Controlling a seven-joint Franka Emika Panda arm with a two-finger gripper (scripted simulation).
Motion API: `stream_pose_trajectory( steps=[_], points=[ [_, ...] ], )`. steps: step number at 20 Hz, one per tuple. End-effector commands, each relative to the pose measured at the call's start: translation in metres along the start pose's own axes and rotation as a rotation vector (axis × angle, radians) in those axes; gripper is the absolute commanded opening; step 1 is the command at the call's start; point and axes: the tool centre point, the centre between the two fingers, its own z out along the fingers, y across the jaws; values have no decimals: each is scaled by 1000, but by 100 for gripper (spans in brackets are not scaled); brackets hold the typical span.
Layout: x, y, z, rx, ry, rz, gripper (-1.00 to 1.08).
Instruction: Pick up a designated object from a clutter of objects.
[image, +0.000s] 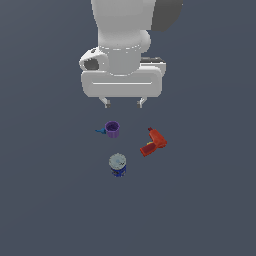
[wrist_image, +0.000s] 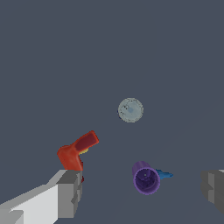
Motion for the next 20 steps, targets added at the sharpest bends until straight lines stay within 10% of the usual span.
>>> stream_pose_trajectory(
  steps=[1,12,20],
  points=[
    [0,0,0,0,0,0,28],
    [3,-5,0,7,10,-10,28],
    [-10,17,50,-30,-98,-53,28]
  ],
)
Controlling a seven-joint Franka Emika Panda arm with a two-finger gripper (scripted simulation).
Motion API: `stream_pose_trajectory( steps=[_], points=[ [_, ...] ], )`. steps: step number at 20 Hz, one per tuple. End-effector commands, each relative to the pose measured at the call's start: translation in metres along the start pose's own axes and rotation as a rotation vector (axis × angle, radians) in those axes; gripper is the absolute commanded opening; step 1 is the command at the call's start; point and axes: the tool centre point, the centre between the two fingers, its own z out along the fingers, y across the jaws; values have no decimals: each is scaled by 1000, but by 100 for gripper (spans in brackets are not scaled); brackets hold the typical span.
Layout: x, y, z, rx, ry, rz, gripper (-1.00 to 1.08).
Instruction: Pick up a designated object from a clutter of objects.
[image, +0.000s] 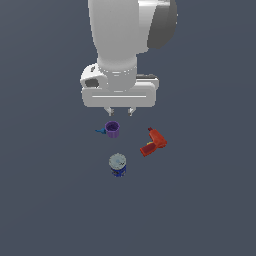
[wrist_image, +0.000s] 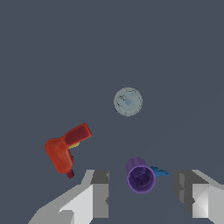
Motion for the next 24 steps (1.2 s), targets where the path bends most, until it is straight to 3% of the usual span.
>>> stream_pose_trajectory(
  steps=[1,14,19,24],
  points=[
    [-6,9,23,-15,-51,-19,28],
    [-79,73,176,-75,-435,-184,28],
    [-101,85,205,-76,-522,-223,28],
    [-111,90,216,-75,-558,-240,28]
  ],
)
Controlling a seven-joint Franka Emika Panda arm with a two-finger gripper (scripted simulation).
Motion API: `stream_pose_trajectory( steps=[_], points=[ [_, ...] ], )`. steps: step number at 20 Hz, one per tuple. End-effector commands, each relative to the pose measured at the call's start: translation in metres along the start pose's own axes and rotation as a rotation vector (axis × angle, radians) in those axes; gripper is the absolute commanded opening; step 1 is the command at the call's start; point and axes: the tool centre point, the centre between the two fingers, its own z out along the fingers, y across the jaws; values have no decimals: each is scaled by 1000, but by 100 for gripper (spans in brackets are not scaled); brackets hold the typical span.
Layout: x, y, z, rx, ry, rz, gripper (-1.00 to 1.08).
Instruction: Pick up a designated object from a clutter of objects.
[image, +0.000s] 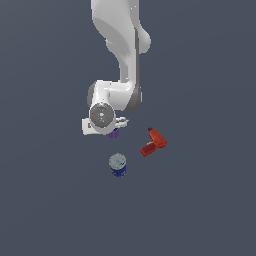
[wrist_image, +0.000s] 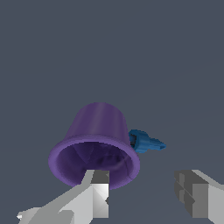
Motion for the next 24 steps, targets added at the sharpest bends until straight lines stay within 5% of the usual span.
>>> stream_pose_trajectory(
  steps=[1,16,17,24],
  points=[
    [-1,1,4,-1,-9,-6,28],
    [-2,0,33,0,-9,-6,28],
    [-2,0,33,0,-9,-6,-100],
    [-2,0,33,0,-9,-6,-100]
  ],
)
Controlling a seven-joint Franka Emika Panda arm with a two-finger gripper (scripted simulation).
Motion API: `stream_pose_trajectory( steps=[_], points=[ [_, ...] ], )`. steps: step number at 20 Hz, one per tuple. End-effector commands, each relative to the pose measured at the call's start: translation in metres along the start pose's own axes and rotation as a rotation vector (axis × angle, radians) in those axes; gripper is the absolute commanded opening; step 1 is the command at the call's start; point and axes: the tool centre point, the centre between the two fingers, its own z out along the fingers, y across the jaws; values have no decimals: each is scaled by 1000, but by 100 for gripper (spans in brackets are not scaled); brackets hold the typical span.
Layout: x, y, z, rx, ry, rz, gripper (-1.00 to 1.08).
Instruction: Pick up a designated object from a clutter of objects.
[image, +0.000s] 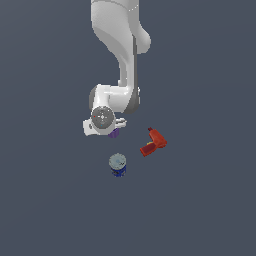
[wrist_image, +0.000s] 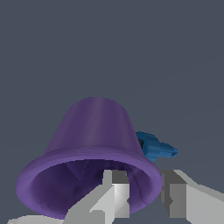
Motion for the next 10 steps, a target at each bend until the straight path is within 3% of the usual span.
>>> stream_pose_trajectory(
  steps=[1,10],
  points=[
    [0,0,1,0,-1,0,-100],
    [-4,-5,-13,0,0,0,-100]
  ],
)
